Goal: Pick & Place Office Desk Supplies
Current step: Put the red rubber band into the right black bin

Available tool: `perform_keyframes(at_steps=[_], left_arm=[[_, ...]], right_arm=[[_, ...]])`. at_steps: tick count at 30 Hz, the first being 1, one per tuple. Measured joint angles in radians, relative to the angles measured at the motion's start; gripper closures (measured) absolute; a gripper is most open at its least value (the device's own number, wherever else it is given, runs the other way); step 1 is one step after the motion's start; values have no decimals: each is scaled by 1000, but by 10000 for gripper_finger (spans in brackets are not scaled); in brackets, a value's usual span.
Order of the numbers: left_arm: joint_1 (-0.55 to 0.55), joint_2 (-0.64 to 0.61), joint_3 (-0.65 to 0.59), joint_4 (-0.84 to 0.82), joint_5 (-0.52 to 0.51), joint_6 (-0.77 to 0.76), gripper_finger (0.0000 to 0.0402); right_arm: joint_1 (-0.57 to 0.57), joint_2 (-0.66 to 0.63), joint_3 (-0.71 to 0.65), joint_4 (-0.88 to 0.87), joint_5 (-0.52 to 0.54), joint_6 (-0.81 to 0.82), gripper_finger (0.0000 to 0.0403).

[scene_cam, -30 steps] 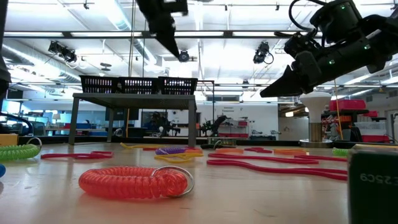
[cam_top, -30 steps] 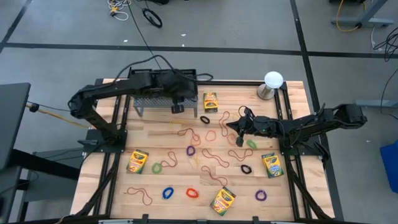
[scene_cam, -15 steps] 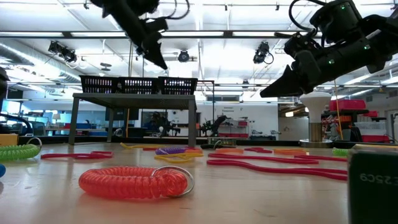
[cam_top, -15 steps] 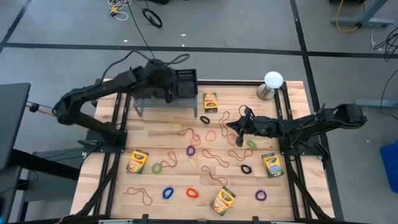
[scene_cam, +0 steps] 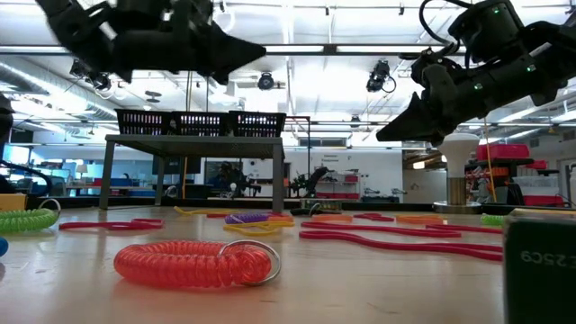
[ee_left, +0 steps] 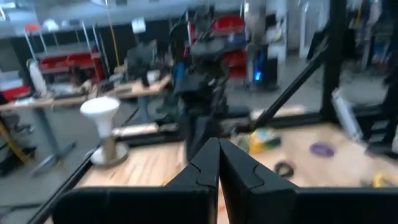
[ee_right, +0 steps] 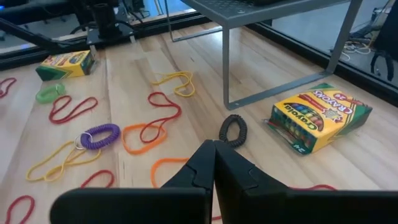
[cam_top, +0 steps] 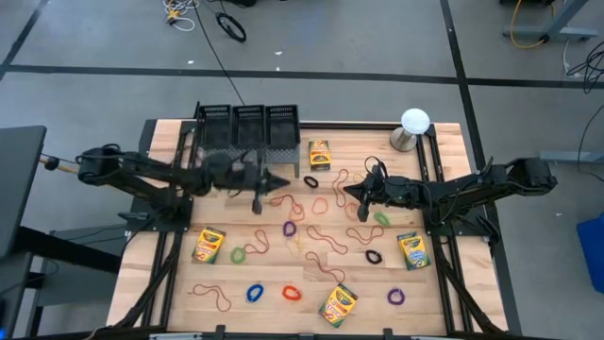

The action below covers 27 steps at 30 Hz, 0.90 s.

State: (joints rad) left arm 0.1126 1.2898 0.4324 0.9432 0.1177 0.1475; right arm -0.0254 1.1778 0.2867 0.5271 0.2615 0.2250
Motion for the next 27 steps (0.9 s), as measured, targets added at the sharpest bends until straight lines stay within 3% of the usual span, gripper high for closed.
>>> perform_keyframes(at_steps=[4,10,13,18,22,27], left_arm=[[-85,77,-55,133,-84,-9,390],[-128,210,-43,187,-143,-10,390],[-128,267,-25,221,-145,-10,390],[-128,359,-17,371,-144,-35,391],[-123,419,-25,475,-144,-55,391],[-80,448,-72,565,-148,-89,391]], right_arm=[[7,0,32,-126,2,31,394],[56,0,222,-655,83,155,392],[85,0,283,-810,78,244,374],[145,0,295,-927,49,389,328],[216,23,296,-980,45,359,298],[258,132,364,-1043,-4,354,291]])
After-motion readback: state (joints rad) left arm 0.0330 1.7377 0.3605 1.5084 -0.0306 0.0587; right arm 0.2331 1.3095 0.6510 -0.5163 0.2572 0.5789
